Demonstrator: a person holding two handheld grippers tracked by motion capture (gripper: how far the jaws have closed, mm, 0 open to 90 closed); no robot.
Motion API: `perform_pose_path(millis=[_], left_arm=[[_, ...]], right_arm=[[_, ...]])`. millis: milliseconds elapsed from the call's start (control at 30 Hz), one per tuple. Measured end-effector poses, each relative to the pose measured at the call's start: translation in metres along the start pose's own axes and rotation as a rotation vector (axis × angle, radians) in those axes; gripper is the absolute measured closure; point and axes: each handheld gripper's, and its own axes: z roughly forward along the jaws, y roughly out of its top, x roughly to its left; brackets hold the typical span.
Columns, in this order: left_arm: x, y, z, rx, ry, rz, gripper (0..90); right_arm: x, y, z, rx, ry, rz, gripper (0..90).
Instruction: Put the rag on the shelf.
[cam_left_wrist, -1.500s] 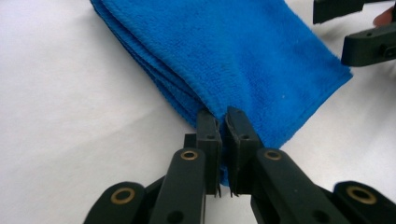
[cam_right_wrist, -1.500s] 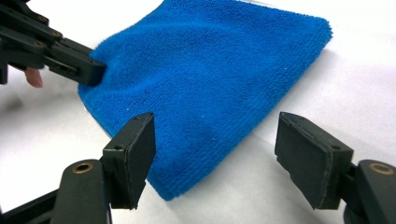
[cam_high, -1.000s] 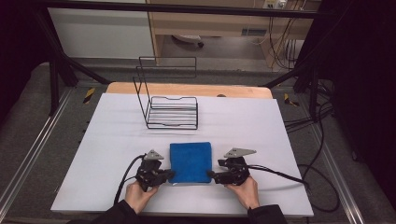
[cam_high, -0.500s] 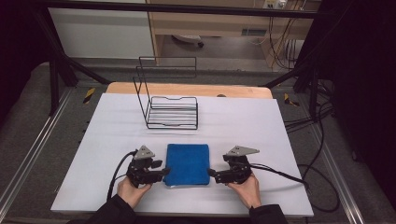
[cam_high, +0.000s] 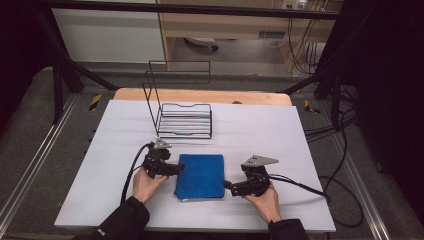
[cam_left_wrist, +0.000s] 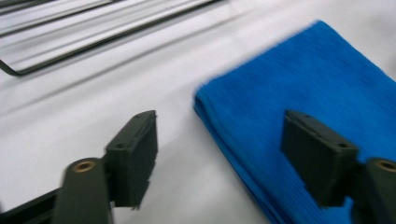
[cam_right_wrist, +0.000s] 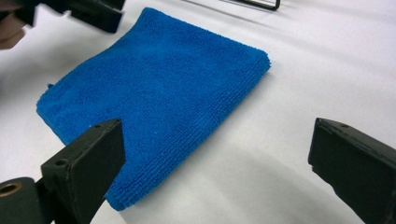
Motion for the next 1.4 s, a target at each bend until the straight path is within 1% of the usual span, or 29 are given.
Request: perform_pose_path(millis=[33, 67, 133, 167, 200, 233, 333, 367, 400, 433, 600, 700, 800, 900, 1033, 1067, 1100, 1167, 1233, 1267, 1333, 1367, 1400], left_arm=[[0.002, 0.002, 0.003, -0.004, -0.011, -0.010, 33.8], [0.003, 0.004, 0.006, -0.004, -0.010, -0.016, 38.1], [0.003, 0.006, 0.014, 0.017, 0.010, -0.015, 46.4], [0.004, 0.006, 0.017, 0.028, 0.016, -0.015, 46.4], [0.005, 0.006, 0.020, 0.039, 0.015, -0.025, 52.1], [0.006, 0.006, 0.023, 0.044, 0.004, -0.042, 52.1], [0.007, 0.005, 0.027, 0.050, -0.022, -0.061, 60.9], [0.006, 0.005, 0.028, 0.046, -0.026, -0.059, 60.9], [0.006, 0.006, 0.029, 0.042, -0.032, -0.062, 64.8], [0.006, 0.006, 0.030, 0.040, -0.045, -0.072, 64.8], [0.004, 0.005, 0.031, 0.036, -0.044, -0.066, 71.7], [0.002, 0.004, 0.031, 0.041, -0.054, -0.067, 75.2], [-0.001, 0.004, 0.031, 0.042, -0.055, -0.057, 80.4], [-0.001, 0.004, 0.031, 0.044, -0.056, -0.053, 81.8], [-0.002, 0.003, 0.032, 0.042, -0.053, -0.051, 83.1], [-0.002, 0.003, 0.032, 0.041, -0.054, -0.051, 83.2], [-0.002, 0.003, 0.032, 0.040, -0.054, -0.049, 83.2], [-0.002, 0.003, 0.032, 0.038, -0.053, -0.047, 83.3], [-0.002, 0.002, 0.032, 0.031, -0.052, -0.046, 83.3], [-0.002, 0.002, 0.032, 0.031, -0.052, -0.046, 83.3], [-0.002, 0.001, 0.032, 0.029, -0.051, -0.042, 83.3], [-0.002, 0.001, 0.032, 0.028, -0.051, -0.041, 83.3], [-0.003, 0.001, 0.032, 0.027, -0.049, -0.038, 83.3]], right_arm=[[0.000, 0.000, 0.000, 0.003, -0.001, 0.001, 4.4], [0.000, 0.000, 0.001, 0.003, 0.000, -0.001, 4.4], [0.000, 0.000, 0.000, 0.004, 0.001, -0.001, 4.4], [0.000, 0.000, 0.000, 0.004, 0.001, -0.001, 4.4], [0.000, 0.000, 0.000, 0.005, -0.001, 0.001, 4.5], [0.000, 0.000, 0.000, 0.005, -0.001, 0.001, 4.5], [-0.001, 0.000, 0.001, 0.008, 0.002, 0.000, 4.6], [-0.001, 0.000, 0.001, 0.008, 0.002, 0.000, 4.6], [-0.001, 0.000, 0.002, 0.010, 0.004, 0.004, 4.6], [-0.001, 0.000, 0.002, 0.010, 0.004, 0.004, 4.6], [-0.002, 0.001, 0.002, 0.007, 0.006, 0.002, 4.7], [-0.002, 0.001, 0.002, 0.008, 0.008, 0.003, 4.7], [-0.002, 0.001, 0.002, 0.010, 0.010, 0.003, 4.6], [-0.002, 0.002, 0.003, 0.008, 0.010, 0.010, 4.6], [-0.006, 0.007, 0.004, -0.007, 0.006, 0.014, 5.2], [-0.009, 0.011, 0.006, -0.021, 0.007, 0.028, 6.2], [-0.009, 0.011, 0.006, -0.021, 0.007, 0.028, 6.2], [-0.014, 0.016, 0.008, -0.036, 0.009, 0.043, 7.5], [-0.016, 0.026, 0.015, -0.037, -0.019, 0.045, 9.5], [-0.017, 0.029, 0.017, -0.036, -0.024, 0.040, 9.8], [-0.019, 0.035, 0.027, -0.032, -0.035, 0.046, 11.3], [-0.019, 0.035, 0.027, -0.032, -0.035, 0.046, 11.3], [-0.021, 0.039, 0.039, -0.020, -0.047, 0.054, 12.8]])
